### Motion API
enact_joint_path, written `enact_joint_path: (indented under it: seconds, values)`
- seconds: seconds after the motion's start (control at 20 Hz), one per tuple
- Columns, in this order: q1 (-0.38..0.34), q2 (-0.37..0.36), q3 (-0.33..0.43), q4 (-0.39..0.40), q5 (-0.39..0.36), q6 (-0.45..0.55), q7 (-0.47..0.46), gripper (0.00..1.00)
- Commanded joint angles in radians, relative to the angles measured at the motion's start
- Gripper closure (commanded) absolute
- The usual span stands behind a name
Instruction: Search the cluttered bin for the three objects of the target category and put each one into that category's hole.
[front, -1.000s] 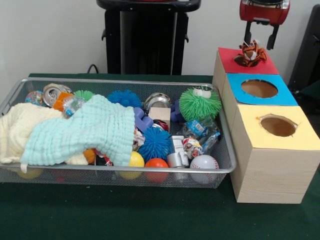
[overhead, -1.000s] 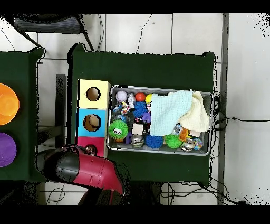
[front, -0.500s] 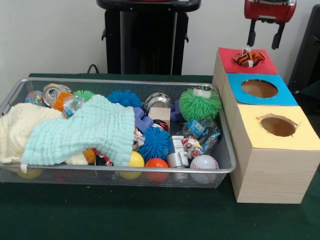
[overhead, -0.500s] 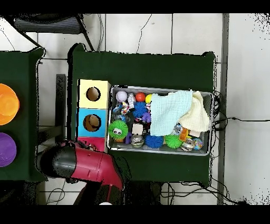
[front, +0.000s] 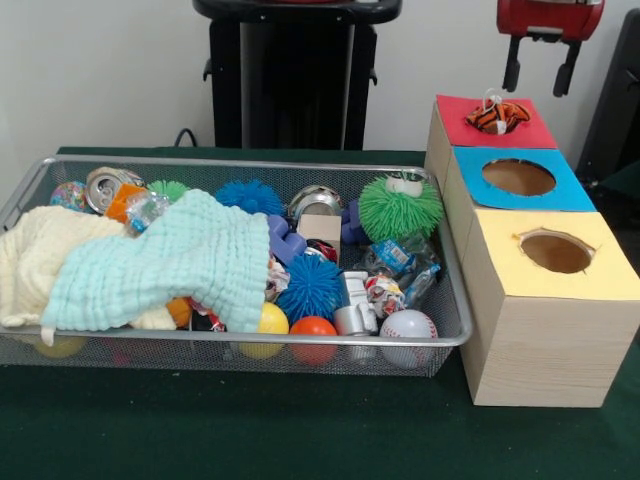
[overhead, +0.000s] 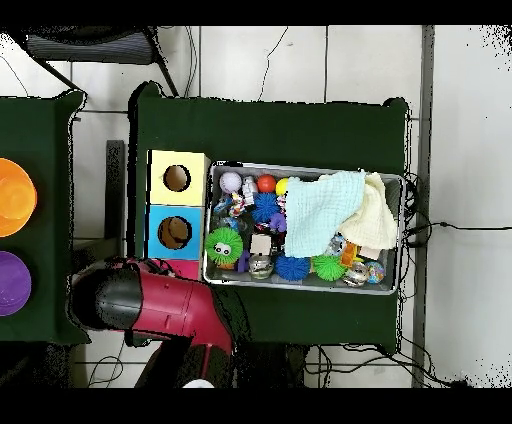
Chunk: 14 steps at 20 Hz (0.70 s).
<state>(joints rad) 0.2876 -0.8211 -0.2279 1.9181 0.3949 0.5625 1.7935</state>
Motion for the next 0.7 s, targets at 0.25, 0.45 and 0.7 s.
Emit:
enact_joint_path:
  seconds: [0.25, 0.45, 0.7]
  values:
    - [-0.034, 0.040, -0.040, -0.057, -0.142, 0.166, 0.129, 1.00]
    - [-0.037, 0.044, -0.055, -0.033, -0.154, 0.210, 0.160, 1.00]
    - [-0.058, 0.038, -0.050, 0.033, -0.155, 0.193, 0.157, 1.00]
